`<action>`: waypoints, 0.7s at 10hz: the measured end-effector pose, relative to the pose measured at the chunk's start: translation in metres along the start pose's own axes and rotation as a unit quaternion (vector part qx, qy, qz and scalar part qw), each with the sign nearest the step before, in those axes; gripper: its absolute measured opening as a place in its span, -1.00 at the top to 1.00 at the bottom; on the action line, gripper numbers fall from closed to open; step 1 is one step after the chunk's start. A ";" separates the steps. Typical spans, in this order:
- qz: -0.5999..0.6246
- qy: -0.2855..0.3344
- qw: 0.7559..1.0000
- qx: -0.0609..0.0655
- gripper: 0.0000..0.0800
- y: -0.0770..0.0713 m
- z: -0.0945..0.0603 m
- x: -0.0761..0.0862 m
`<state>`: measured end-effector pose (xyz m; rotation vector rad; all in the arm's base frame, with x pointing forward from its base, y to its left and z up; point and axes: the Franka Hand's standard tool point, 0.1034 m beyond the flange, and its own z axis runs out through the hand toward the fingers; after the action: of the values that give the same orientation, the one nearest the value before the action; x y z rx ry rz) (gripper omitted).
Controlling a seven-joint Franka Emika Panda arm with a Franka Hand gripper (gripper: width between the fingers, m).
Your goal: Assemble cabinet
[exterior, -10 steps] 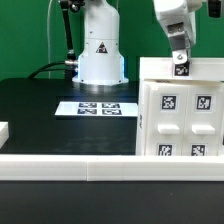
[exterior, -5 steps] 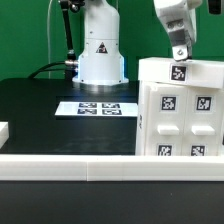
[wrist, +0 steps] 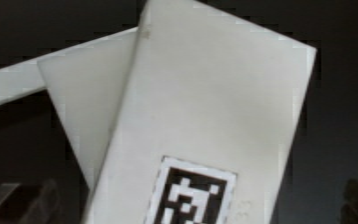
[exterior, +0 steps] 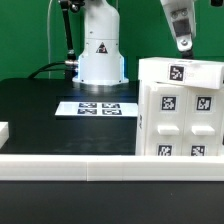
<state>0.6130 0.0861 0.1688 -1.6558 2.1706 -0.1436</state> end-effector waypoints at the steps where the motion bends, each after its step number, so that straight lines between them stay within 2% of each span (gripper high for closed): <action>1: -0.047 -0.004 0.999 -0.013 -0.99 0.001 0.001 0.000; 2: -0.097 -0.010 0.995 -0.023 -0.99 -0.001 -0.001 -0.002; 3: -0.144 -0.016 0.989 -0.027 -0.99 -0.004 -0.003 -0.004; 7: -0.176 -0.018 0.984 -0.022 -0.99 -0.005 -0.004 -0.007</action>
Offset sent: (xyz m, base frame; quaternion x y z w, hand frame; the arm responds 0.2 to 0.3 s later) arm 0.0012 0.0089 0.0111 -0.0152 -0.0165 -0.1625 0.9864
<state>0.6172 0.0909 0.1762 -2.0375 1.8493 -0.1647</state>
